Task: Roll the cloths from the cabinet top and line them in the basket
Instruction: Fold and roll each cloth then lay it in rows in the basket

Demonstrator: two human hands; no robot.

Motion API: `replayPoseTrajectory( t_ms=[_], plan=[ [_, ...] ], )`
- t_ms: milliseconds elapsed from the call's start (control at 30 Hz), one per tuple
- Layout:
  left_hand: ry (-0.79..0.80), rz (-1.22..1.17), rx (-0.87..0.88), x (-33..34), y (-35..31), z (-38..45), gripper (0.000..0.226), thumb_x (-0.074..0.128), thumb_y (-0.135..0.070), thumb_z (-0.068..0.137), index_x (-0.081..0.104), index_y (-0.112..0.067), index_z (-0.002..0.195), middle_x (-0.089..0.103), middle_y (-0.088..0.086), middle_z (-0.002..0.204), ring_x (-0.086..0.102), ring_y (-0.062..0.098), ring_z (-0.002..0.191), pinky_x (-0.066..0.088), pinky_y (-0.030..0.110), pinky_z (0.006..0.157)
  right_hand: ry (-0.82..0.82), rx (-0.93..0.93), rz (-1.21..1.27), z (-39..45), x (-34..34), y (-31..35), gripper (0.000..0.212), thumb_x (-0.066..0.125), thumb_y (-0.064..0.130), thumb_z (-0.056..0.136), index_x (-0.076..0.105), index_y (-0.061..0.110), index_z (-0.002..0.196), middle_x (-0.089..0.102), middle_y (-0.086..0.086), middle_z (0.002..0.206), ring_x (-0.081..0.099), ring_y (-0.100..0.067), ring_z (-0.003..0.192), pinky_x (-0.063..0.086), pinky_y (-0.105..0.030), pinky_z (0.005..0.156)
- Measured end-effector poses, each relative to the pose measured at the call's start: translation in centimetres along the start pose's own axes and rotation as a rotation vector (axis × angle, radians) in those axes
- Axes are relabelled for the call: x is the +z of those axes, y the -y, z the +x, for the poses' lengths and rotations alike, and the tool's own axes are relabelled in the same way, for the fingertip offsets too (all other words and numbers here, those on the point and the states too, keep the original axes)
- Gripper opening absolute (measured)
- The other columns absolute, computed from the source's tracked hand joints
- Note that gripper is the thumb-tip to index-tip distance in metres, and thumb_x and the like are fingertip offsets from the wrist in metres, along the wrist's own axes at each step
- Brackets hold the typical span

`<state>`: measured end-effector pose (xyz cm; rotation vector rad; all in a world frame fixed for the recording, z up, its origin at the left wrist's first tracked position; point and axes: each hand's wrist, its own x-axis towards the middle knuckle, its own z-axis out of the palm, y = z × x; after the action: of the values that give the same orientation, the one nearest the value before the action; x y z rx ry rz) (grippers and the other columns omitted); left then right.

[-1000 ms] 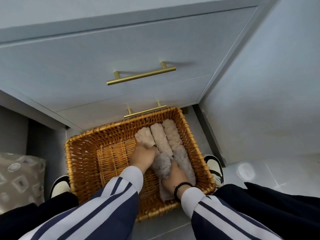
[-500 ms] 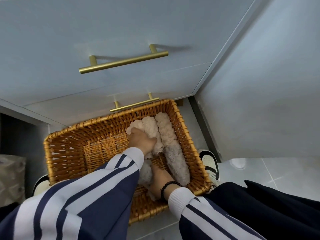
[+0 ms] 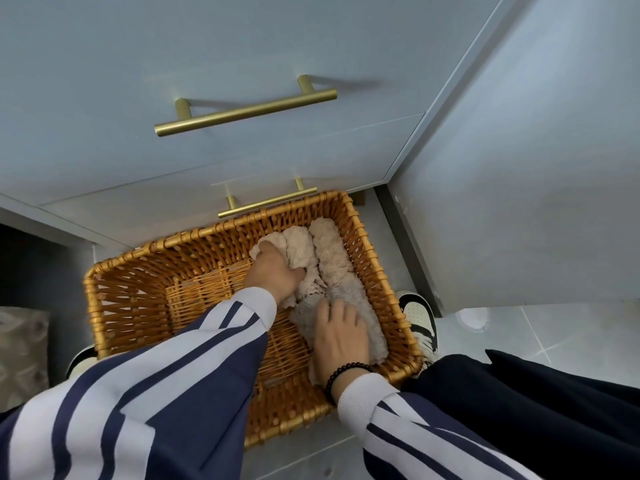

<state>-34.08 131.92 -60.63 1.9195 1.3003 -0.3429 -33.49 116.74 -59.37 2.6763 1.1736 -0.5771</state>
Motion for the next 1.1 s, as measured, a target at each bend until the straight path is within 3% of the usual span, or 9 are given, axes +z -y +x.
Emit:
replayPoseTrajectory(
  t_ms=[67, 133, 200, 267, 333, 400, 633, 800, 1100],
  plan=[
    [0.033, -0.031, -0.001, -0.3, 0.1, 0.1, 0.081, 0.070, -0.035, 0.082, 0.021, -0.002, 0.138, 0.052, 0.017, 0.130, 0.054, 0.034, 0.116, 0.048, 0.036, 0.092, -0.188, -0.387, -0.226, 0.4, -0.1, -0.1, 0.023, 0.060, 0.026, 0.074, 0.068, 0.016, 0.093, 0.060, -0.006, 0.086, 0.052, -0.026, 0.078, 0.041, -0.035, 0.068],
    [0.063, -0.050, 0.001, -0.6, 0.2, 0.2, 0.084, 0.071, -0.036, 0.081, 0.020, -0.002, 0.139, 0.049, 0.017, 0.134, 0.051, 0.033, 0.121, 0.045, 0.034, 0.093, -0.215, -0.748, -0.311, 1.2, -0.4, -0.5, 0.027, 0.045, 0.023, 0.081, 0.071, 0.022, 0.076, 0.064, 0.000, 0.083, 0.057, -0.022, 0.079, 0.038, -0.032, 0.074],
    [0.079, -0.057, 0.009, -0.7, 0.3, 0.2, 0.086, 0.072, -0.040, 0.081, 0.020, -0.002, 0.139, 0.047, 0.016, 0.136, 0.050, 0.033, 0.122, 0.044, 0.033, 0.093, -0.091, -1.000, -0.465, 2.1, -1.0, -0.6, 0.016, 0.060, 0.029, 0.080, 0.074, 0.027, 0.071, 0.069, 0.006, 0.087, 0.062, -0.019, 0.089, 0.043, -0.030, 0.081],
    [0.085, -0.058, 0.014, -0.8, 0.5, 0.2, 0.090, 0.072, -0.043, 0.080, 0.019, -0.003, 0.141, 0.046, 0.016, 0.138, 0.049, 0.033, 0.124, 0.043, 0.033, 0.094, 0.195, -1.115, -0.664, 2.8, -1.6, -0.3, 0.018, 0.060, 0.030, 0.088, 0.073, 0.025, 0.099, 0.066, 0.001, 0.114, 0.055, -0.023, 0.112, 0.040, -0.034, 0.096],
    [0.082, -0.070, 0.013, -0.8, 0.7, 0.3, 0.093, 0.073, -0.045, 0.079, 0.019, -0.003, 0.141, 0.046, 0.015, 0.137, 0.049, 0.033, 0.123, 0.043, 0.033, 0.093, 0.352, -1.059, -0.824, 3.5, -1.9, -0.2, 0.033, 0.046, 0.030, 0.098, 0.059, 0.019, 0.126, 0.052, -0.006, 0.136, 0.041, -0.027, 0.129, 0.030, -0.039, 0.107],
    [0.073, -0.112, 0.002, -0.6, 1.2, 0.4, 0.091, 0.074, -0.047, 0.076, 0.023, -0.005, 0.138, 0.048, 0.013, 0.134, 0.050, 0.032, 0.121, 0.045, 0.036, 0.094, 0.322, -0.971, -0.892, 4.0, -2.3, -0.2, 0.043, 0.042, 0.037, 0.098, 0.049, 0.018, 0.136, 0.042, -0.007, 0.145, 0.033, -0.028, 0.134, 0.023, -0.041, 0.110],
    [0.036, -0.218, 0.025, 0.9, 3.0, -0.5, 0.095, 0.077, -0.055, 0.069, 0.025, -0.018, 0.139, 0.038, 0.010, 0.140, 0.046, 0.031, 0.124, 0.041, 0.043, 0.103, 0.257, -0.804, -0.919, 3.4, -0.3, -0.7, 0.053, 0.037, 0.037, 0.100, 0.036, 0.009, 0.145, 0.030, -0.016, 0.151, 0.021, -0.038, 0.140, 0.008, -0.057, 0.114],
    [0.076, -0.210, 0.081, 1.6, 4.2, -1.0, 0.103, 0.083, -0.031, 0.069, 0.015, -0.025, 0.146, 0.030, 0.013, 0.142, 0.045, 0.033, 0.123, 0.040, 0.037, 0.100, 0.275, -0.791, -0.745, 3.9, -0.4, -2.4, 0.077, 0.039, 0.062, 0.087, 0.035, 0.012, 0.145, 0.023, -0.015, 0.153, 0.010, -0.035, 0.143, -0.007, -0.054, 0.115],
    [0.068, -0.374, 0.104, 2.4, 4.4, -1.7, 0.096, 0.077, -0.018, 0.072, 0.018, -0.026, 0.147, 0.033, 0.009, 0.144, 0.043, 0.026, 0.128, 0.039, 0.042, 0.108, 0.230, -0.803, -0.787, 3.8, 0.8, -2.8, 0.049, 0.029, 0.030, 0.103, 0.029, 0.010, 0.147, 0.017, -0.019, 0.156, 0.004, -0.038, 0.145, -0.018, -0.056, 0.107]
  ],
)
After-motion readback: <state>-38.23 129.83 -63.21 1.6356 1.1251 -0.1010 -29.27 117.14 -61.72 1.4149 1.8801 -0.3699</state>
